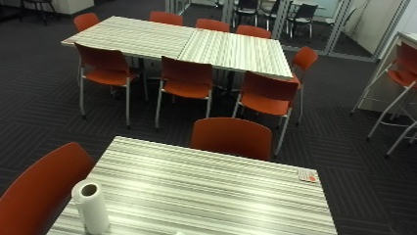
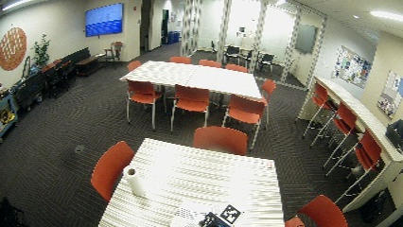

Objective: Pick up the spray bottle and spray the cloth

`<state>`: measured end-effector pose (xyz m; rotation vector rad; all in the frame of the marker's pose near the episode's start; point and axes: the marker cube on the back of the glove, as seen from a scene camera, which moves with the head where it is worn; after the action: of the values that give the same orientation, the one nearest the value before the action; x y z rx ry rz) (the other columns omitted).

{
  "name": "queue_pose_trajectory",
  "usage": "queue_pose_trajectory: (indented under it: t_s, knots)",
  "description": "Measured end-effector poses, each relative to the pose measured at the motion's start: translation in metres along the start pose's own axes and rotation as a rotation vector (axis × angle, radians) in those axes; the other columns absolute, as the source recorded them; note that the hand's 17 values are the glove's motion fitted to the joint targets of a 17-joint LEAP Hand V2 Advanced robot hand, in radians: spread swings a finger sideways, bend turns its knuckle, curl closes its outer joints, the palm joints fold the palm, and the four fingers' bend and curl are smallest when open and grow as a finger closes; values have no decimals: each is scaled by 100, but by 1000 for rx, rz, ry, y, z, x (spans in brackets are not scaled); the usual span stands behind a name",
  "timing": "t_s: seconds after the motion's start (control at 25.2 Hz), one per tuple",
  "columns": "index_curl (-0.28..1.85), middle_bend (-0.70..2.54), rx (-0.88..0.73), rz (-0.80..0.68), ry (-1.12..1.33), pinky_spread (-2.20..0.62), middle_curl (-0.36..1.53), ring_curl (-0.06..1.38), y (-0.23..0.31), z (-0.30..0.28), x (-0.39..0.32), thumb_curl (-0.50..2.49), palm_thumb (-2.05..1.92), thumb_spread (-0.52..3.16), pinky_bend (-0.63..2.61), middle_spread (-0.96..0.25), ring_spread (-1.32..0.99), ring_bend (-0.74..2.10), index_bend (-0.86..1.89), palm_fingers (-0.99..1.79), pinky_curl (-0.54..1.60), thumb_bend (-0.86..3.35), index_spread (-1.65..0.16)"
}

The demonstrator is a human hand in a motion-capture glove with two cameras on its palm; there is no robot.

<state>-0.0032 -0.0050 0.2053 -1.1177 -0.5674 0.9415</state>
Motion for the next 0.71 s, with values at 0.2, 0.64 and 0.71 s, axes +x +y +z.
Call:
queue_pose_trajectory:
  t_s: [0.2, 0.64, 0.71]
  knots:
    - [57, 58, -42, 13, -19, 5, 52, 45, -7, 4, 6, 65, 105, 72, 11, -9, -17, 40, 57, 96, 13, -2, -18]
    - [58, 57, 49, -207, -129, 4, 53, 46, 26, -16, -17, 67, 105, 69, 10, -8, -18, 38, 55, 97, 14, -2, -18]
    - [58, 57, 149, -313, -194, 4, 53, 46, 34, -23, -26, 67, 105, 68, 10, -8, -18, 37, 55, 98, 14, -2, -18]
